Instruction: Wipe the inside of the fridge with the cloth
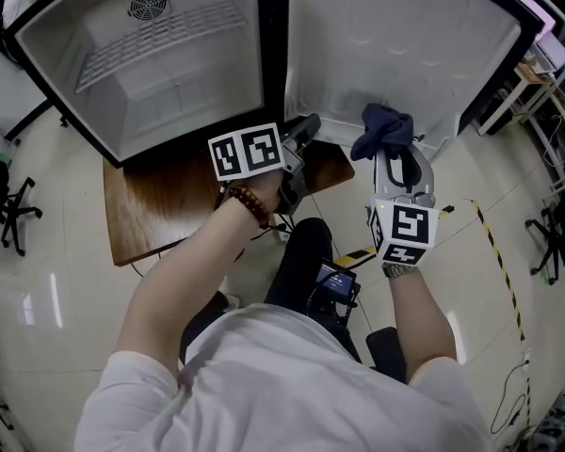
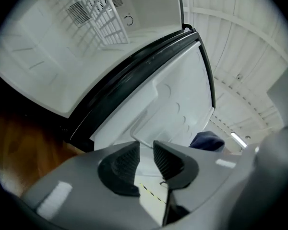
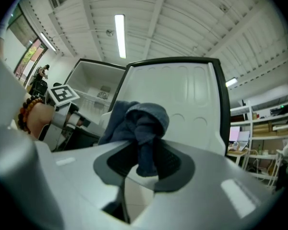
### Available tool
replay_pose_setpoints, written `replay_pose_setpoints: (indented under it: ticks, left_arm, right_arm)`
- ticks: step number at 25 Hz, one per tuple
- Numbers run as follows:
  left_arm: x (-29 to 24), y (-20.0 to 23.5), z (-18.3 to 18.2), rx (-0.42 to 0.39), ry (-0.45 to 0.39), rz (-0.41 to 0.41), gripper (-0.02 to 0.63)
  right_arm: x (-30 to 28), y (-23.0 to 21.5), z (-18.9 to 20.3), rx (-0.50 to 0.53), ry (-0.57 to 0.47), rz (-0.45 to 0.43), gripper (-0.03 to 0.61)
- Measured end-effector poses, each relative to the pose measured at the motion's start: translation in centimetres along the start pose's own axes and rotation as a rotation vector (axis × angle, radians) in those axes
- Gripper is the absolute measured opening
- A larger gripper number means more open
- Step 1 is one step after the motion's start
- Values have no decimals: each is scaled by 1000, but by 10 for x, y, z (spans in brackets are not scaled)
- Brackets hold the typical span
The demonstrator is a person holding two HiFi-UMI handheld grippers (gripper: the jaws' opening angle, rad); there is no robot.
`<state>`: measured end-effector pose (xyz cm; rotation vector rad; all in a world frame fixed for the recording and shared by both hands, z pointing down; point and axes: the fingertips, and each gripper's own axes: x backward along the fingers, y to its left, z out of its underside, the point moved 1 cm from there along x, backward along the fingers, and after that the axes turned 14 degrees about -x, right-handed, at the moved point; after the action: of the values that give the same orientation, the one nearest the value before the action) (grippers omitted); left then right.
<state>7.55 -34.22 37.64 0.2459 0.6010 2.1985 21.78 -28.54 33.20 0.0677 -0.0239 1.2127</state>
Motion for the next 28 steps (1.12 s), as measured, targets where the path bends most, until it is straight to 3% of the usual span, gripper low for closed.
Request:
replay_pose_setpoints:
  ticks: [14, 24, 25, 26, 28]
  left_arm:
    - [26, -29, -17, -131, -34, 62, 75]
    - [20, -38, -47, -161, -41, 55, 58]
    - [20, -38, -48, -160, -38, 48, 52]
    - [21, -37, -49, -161, -38, 42, 6]
    - [22, -36, -53, -163, -41, 35, 3]
  right_arm:
    - [6, 46, 44, 29, 58, -89, 103]
    - [-59, 78, 52, 27, 173, -116, 103]
    - [-68, 83, 51, 22, 179, -120, 103]
    - [-75, 88, 50, 16, 182, -123, 103]
    - [-89, 97, 49, 6, 193, -127, 103]
